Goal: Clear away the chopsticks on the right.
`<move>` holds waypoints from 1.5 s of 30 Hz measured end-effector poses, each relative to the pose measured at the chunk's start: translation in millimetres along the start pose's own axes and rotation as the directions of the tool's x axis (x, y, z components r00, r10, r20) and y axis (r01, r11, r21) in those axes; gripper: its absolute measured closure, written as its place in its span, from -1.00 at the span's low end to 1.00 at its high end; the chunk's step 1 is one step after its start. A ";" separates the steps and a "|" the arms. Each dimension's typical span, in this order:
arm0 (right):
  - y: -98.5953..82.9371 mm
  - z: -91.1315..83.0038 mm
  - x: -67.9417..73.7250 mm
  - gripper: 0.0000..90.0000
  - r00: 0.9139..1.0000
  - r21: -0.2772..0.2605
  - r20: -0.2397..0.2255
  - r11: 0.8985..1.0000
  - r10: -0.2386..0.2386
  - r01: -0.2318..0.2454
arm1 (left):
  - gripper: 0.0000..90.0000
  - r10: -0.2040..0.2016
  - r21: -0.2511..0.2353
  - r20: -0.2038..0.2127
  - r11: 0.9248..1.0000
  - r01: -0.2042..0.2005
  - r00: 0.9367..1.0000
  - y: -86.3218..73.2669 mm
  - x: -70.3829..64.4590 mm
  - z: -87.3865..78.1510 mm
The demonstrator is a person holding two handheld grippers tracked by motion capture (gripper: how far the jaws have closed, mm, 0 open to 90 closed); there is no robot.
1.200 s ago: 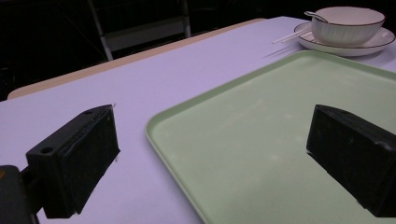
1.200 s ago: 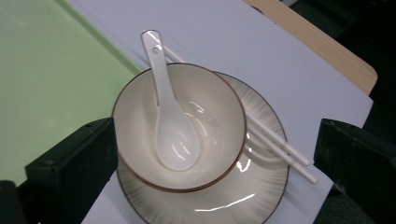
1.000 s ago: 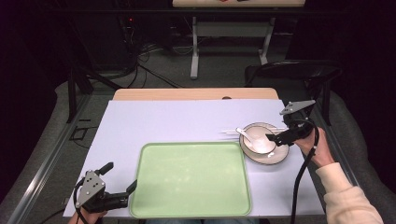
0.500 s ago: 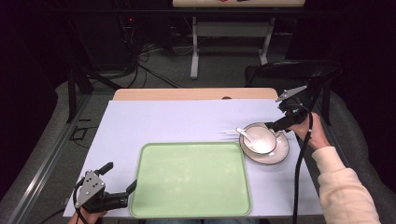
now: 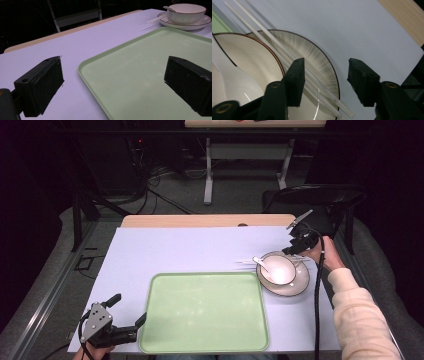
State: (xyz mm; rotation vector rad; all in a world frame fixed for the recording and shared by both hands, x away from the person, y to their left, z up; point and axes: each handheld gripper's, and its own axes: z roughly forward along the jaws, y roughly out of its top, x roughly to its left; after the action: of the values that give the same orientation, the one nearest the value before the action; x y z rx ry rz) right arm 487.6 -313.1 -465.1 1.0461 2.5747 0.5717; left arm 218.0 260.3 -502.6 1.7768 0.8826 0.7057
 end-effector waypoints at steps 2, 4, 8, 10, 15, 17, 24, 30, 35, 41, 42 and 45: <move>1.6 9.2 0.0 0.25 1.000 0.039 -0.022 0.999 -0.018 0.019 | -0.96 0.000 0.000 0.000 1.000 0.000 1.000 0.0 0.0 0.0; 1.9 10.9 0.9 0.33 1.000 0.053 -0.021 0.999 -0.006 0.007 | -0.96 0.000 0.000 0.001 1.000 0.000 1.000 0.0 0.0 0.0; 3.3 20.0 1.3 0.46 0.999 0.090 -0.045 0.996 -0.016 0.019 | -0.96 -0.002 -0.002 0.000 1.000 0.002 1.000 -0.1 0.0 0.0; 3.4 23.3 0.5 0.49 0.997 0.096 -0.066 0.995 -0.034 0.040 | -0.96 -0.002 -0.001 0.001 1.000 0.002 1.000 -0.2 -0.2 -0.1; 3.0 28.0 0.9 0.63 0.997 0.123 -0.071 0.992 -0.022 0.031 | -0.96 0.000 -0.001 0.000 1.000 0.000 1.000 -0.1 -0.1 0.1; 3.1 29.2 -0.2 0.68 0.996 0.116 -0.078 0.992 -0.036 0.045 | -0.96 -0.003 -0.001 0.000 1.000 0.003 1.000 -0.1 -0.2 0.0; 4.4 30.5 1.8 0.70 0.993 0.119 -0.099 0.990 -0.058 0.070 | -0.96 -0.001 -0.001 -0.002 1.000 0.001 1.000 -0.1 -0.1 0.0; 6.3 33.9 2.8 0.67 0.990 0.125 -0.102 0.986 -0.096 0.108 | -0.96 -0.003 -0.001 -0.001 1.000 0.003 1.000 -0.2 -0.1 -0.2; 7.3 35.5 4.0 0.64 0.989 0.126 -0.103 0.984 -0.110 0.123 | -0.96 -0.001 -0.001 -0.001 1.000 0.001 1.000 -0.1 -0.1 0.0; 7.9 39.8 3.3 0.60 0.988 0.127 -0.102 0.984 -0.114 0.127 | -0.96 -0.001 -0.001 -0.001 1.000 0.001 1.000 -0.1 -0.1 -0.1; 7.8 41.0 3.4 0.61 0.988 0.134 -0.102 0.982 -0.119 0.132 | -0.96 -0.002 -0.001 -0.002 1.000 0.002 1.000 -0.1 0.0 -0.1; 6.7 44.9 0.3 0.63 0.988 0.140 -0.088 0.981 -0.127 0.138 | -0.96 -0.004 -0.002 -0.002 1.000 0.004 1.000 -0.2 -0.2 -0.1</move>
State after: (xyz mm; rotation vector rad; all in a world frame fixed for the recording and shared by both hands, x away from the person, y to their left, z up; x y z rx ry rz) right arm 510.1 -297.5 -501.2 0.9033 2.7653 0.4040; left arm 217.8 260.3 -502.8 1.7724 0.8865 0.7056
